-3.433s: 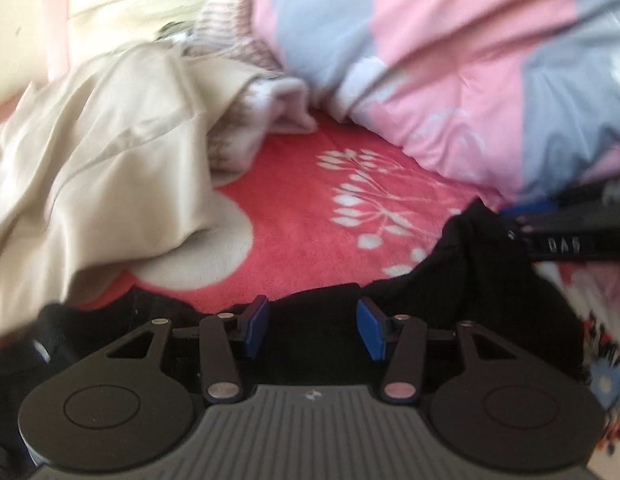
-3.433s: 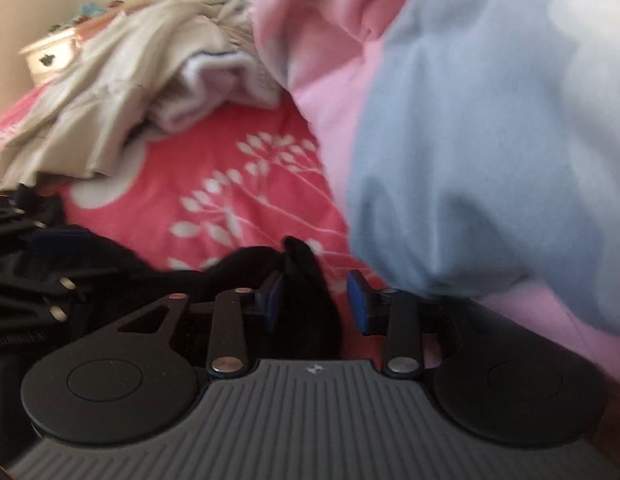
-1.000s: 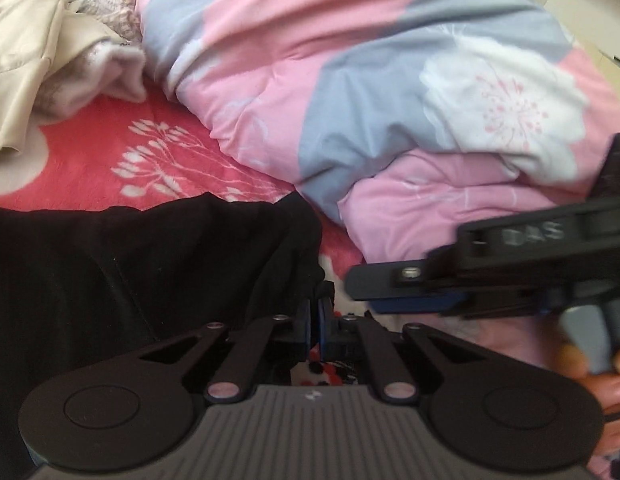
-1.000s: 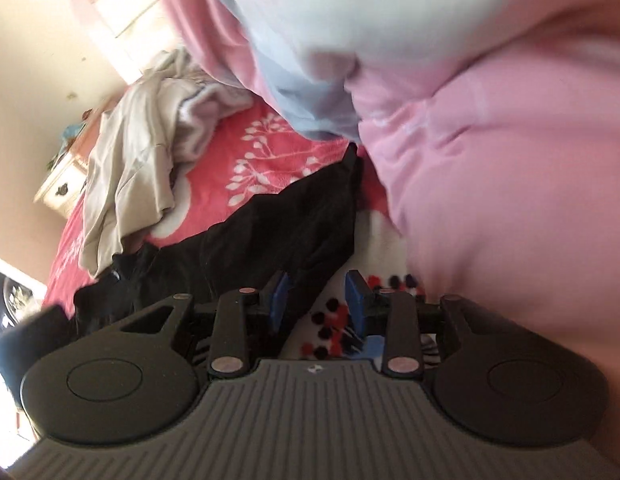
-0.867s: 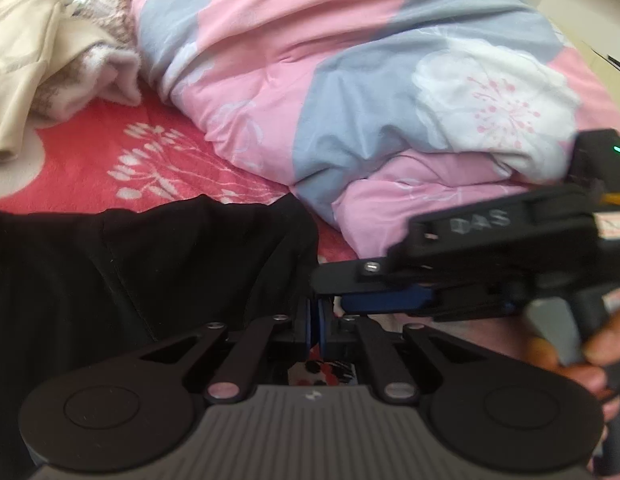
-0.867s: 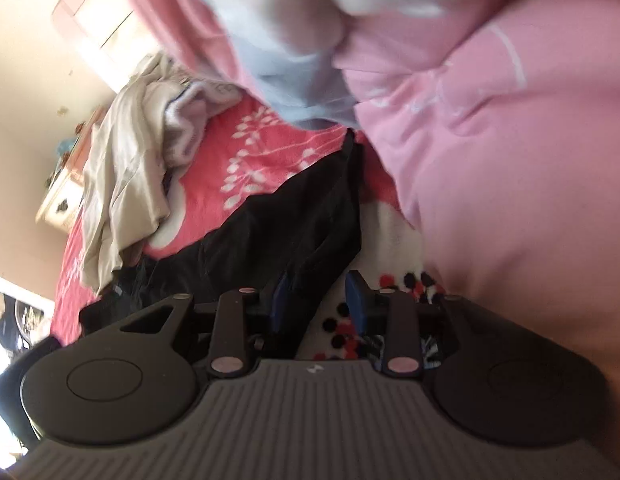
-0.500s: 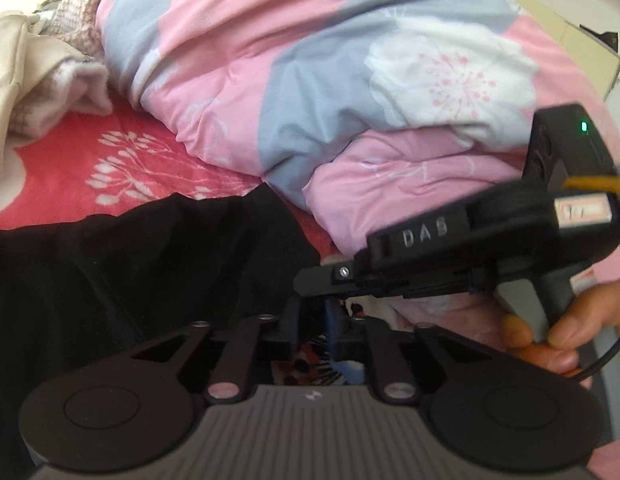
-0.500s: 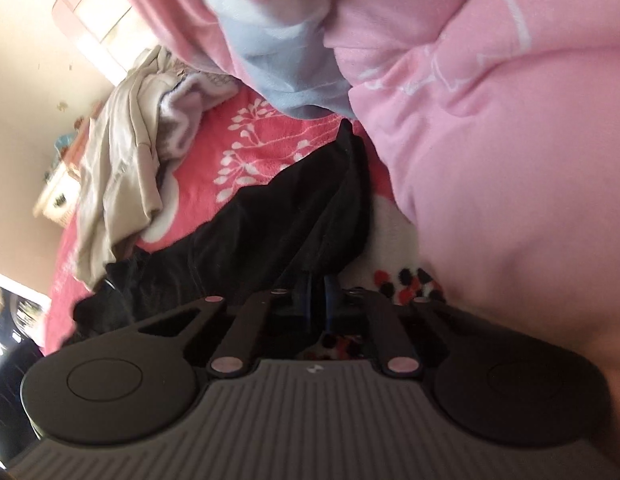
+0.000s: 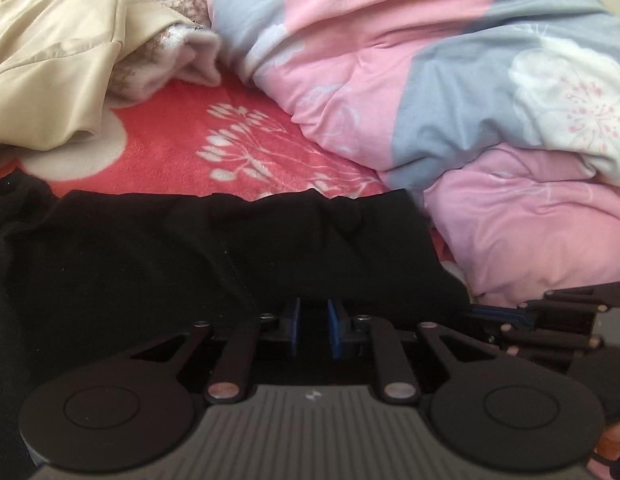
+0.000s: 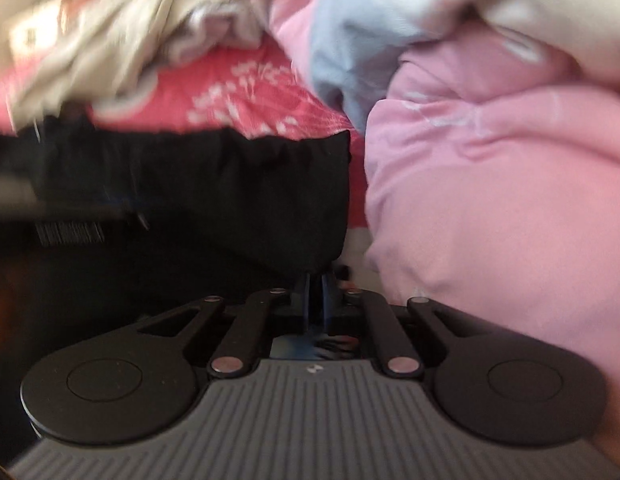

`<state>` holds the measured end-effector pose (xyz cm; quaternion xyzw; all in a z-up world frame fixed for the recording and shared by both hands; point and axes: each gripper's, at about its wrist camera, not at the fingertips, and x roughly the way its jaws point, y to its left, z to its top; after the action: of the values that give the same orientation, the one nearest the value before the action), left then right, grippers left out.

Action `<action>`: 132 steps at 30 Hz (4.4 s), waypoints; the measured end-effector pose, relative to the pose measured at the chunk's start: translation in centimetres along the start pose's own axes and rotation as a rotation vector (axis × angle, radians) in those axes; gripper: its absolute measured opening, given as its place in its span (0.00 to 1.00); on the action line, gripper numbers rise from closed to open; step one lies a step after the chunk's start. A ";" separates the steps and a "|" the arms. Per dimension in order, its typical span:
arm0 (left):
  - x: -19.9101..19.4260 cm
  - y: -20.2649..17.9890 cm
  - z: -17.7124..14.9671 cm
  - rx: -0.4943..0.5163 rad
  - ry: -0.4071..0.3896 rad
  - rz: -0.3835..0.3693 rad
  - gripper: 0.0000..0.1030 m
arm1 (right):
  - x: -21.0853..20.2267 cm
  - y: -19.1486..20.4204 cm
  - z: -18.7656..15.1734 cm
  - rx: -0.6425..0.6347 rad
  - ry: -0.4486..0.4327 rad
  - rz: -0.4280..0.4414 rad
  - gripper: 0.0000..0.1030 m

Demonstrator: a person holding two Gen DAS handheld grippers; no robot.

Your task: Fold clothes

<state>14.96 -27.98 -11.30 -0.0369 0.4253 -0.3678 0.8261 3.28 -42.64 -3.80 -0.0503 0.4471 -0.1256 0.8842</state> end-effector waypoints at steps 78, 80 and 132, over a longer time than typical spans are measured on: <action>-26.5 23.1 -6.4 -0.222 -0.082 0.682 0.43 | 5.8 18.7 13.0 -0.382 -0.185 0.493 0.09; -26.3 24.4 -7.2 -0.246 -0.086 0.717 0.42 | 8.5 20.6 13.4 -0.382 -0.118 0.455 0.07; -28.6 27.4 -9.0 -0.244 -0.168 0.870 0.48 | 9.2 15.4 12.6 -0.176 -0.340 0.307 0.31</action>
<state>13.66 12.52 -7.96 0.0185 0.3728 0.0704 0.9251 21.34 -30.55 -6.54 -0.0790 0.3034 0.0600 0.9477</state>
